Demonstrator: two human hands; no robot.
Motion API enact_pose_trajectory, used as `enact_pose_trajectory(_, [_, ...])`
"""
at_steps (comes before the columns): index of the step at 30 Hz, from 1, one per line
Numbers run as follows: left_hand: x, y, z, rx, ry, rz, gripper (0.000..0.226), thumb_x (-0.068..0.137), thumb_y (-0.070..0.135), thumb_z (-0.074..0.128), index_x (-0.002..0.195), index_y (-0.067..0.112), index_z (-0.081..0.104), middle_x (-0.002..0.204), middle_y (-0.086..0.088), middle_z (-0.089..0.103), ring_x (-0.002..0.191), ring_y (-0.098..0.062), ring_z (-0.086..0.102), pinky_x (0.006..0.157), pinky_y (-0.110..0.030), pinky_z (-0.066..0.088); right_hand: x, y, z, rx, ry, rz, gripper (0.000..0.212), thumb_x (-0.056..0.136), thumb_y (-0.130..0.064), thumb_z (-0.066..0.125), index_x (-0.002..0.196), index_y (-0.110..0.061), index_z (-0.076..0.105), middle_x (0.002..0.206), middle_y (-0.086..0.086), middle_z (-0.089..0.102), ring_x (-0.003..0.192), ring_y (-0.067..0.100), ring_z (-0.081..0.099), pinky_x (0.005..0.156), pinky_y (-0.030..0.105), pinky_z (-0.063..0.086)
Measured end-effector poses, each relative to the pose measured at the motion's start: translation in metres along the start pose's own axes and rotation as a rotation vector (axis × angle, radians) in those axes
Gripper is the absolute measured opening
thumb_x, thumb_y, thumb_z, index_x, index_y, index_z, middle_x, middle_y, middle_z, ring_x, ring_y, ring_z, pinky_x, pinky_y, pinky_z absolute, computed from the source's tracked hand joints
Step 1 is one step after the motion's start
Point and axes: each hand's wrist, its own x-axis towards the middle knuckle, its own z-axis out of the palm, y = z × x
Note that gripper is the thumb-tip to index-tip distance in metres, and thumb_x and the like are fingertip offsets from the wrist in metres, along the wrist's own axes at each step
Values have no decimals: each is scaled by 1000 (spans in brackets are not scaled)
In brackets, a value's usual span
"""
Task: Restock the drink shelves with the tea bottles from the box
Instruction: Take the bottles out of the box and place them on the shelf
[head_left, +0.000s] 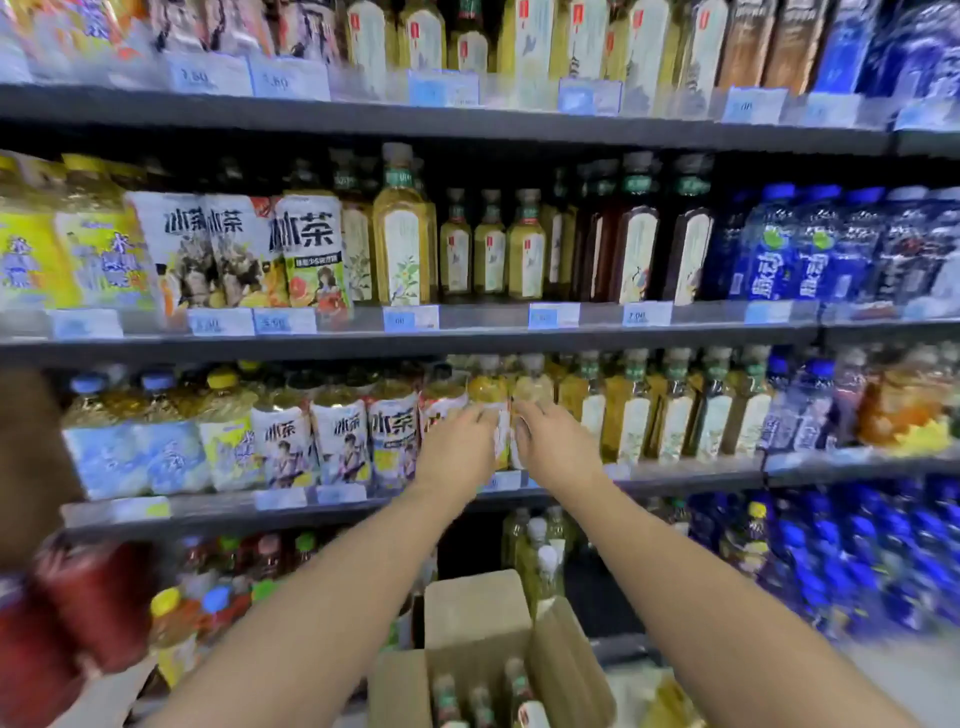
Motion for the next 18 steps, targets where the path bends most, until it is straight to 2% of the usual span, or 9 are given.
enact_pose_trajectory(3, [-57,-4,54,-57,-117,-63,22,92,11,50,109,16,63,106,-6,63,100,-31,61,73,-43,50,-60,2,52,26,-87,34,23,96,-23,50,108,-13,66,98,7,64,82,33,64,56,39,50])
enact_pose_trajectory(6, [-112,-10,114,-75,-311,-136,16,92,15,50,102,15,63,101,-8,63,94,-32,65,72,-43,53,-120,3,111,48,-252,68,22,98,-27,46,106,-15,63,99,6,61,85,32,63,57,39,49])
enact_pose_trajectory(9, [-161,-14,178,-93,-544,-234,19,88,12,47,99,12,64,101,-11,66,95,-33,69,75,-43,58,-171,4,166,67,-489,129,26,100,-28,43,116,-15,60,114,6,58,98,31,61,70,39,49])
enact_pose_trajectory(12, [-208,-11,226,-38,-762,-304,28,91,15,48,112,13,67,113,-10,64,109,-31,64,89,-42,55,-219,6,213,76,-746,231,31,99,-26,45,127,-17,53,126,9,53,108,32,58,82,38,48])
enact_pose_trajectory(14, [-231,-7,247,96,-855,-253,35,92,19,51,125,14,61,128,-10,57,126,-30,49,104,-44,40,-245,6,238,69,-882,309,35,97,-24,49,132,-18,49,131,12,49,114,33,54,92,40,46])
enact_pose_trajectory(16, [-243,-6,261,235,-919,-134,47,89,22,56,135,12,53,137,-12,50,133,-34,36,117,-50,19,-261,7,259,37,-1001,376,41,94,-19,51,135,-19,44,135,14,45,118,34,50,99,42,44])
enact_pose_trajectory(18, [-249,-5,273,330,-950,-72,52,88,26,57,138,11,51,142,-13,47,134,-36,33,119,-58,0,-269,6,274,3,-1069,440,42,93,-18,51,134,-21,43,138,16,42,119,34,48,103,45,42])
